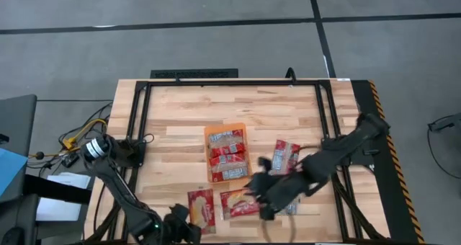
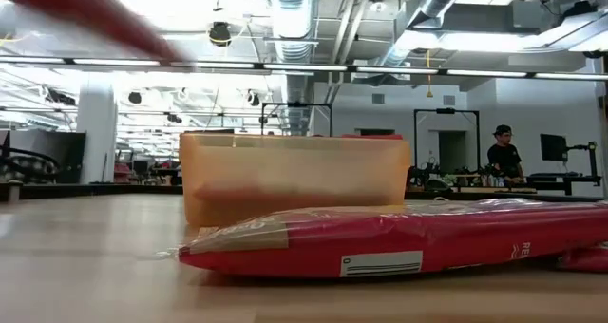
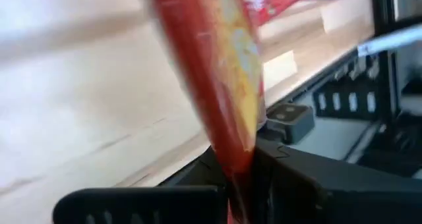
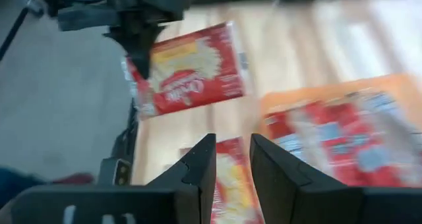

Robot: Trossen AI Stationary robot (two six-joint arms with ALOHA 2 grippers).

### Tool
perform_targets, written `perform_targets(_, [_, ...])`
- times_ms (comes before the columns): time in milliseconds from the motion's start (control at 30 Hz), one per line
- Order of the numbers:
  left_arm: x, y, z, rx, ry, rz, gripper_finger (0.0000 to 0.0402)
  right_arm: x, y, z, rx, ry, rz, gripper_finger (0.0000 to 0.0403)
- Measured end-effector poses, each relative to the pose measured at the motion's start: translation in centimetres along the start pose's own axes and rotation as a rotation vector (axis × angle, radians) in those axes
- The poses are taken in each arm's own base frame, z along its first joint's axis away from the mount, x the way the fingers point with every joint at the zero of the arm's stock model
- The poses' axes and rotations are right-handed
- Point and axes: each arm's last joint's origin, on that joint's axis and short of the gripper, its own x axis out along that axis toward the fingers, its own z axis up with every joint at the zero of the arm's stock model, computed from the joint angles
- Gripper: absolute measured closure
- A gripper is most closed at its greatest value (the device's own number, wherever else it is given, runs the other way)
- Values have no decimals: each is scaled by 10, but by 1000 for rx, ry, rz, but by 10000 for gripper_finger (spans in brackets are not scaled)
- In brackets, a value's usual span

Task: Sort popcorn bags into baskets
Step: Put the red popcorn bag into the orange bin

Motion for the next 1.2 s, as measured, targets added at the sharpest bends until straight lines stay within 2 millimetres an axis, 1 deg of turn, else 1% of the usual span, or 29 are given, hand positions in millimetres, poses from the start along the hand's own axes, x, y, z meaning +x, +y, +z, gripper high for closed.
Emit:
perform_targets(100, [-18,-24,22,146,17,79,399,-41,-9,3,-14,-53,-62,285])
perform_targets(200, [-24,-43,54,330,15,186,399,-71,-17,3,-14,-104,-122,285])
perform_targets(300, [-21,-64,91,515,41,231,400,-91,-23,1,1,-133,-169,285])
perform_targets(367, [-14,-75,116,642,68,244,400,-98,-27,-1,11,-139,-201,285])
perform_targets(467, [0,-84,156,814,126,257,400,-101,-31,-4,25,-128,-241,285])
perform_targets(533, [10,-85,181,900,181,260,401,-100,-34,-6,32,-110,-257,285])
perform_targets(600, [16,-83,204,975,239,272,401,-100,-35,-8,41,-95,-270,285])
perform_targets(667, [21,-80,223,1054,286,284,401,-97,-36,-9,39,-82,-290,285])
perform_targets(800, [24,-68,257,1187,368,355,399,-98,-38,-10,37,-82,-317,285])
perform_targets(900, [25,-62,274,1260,438,353,397,-96,-41,-8,48,-84,-332,285])
perform_targets(967, [27,-59,281,1300,481,332,396,-95,-43,-7,53,-87,-340,285])
perform_targets(1067, [31,-54,285,1352,527,292,395,-94,-46,-6,60,-87,-350,285])
perform_targets(1200, [38,-43,286,1375,575,297,394,-94,-47,-5,63,-87,-354,285])
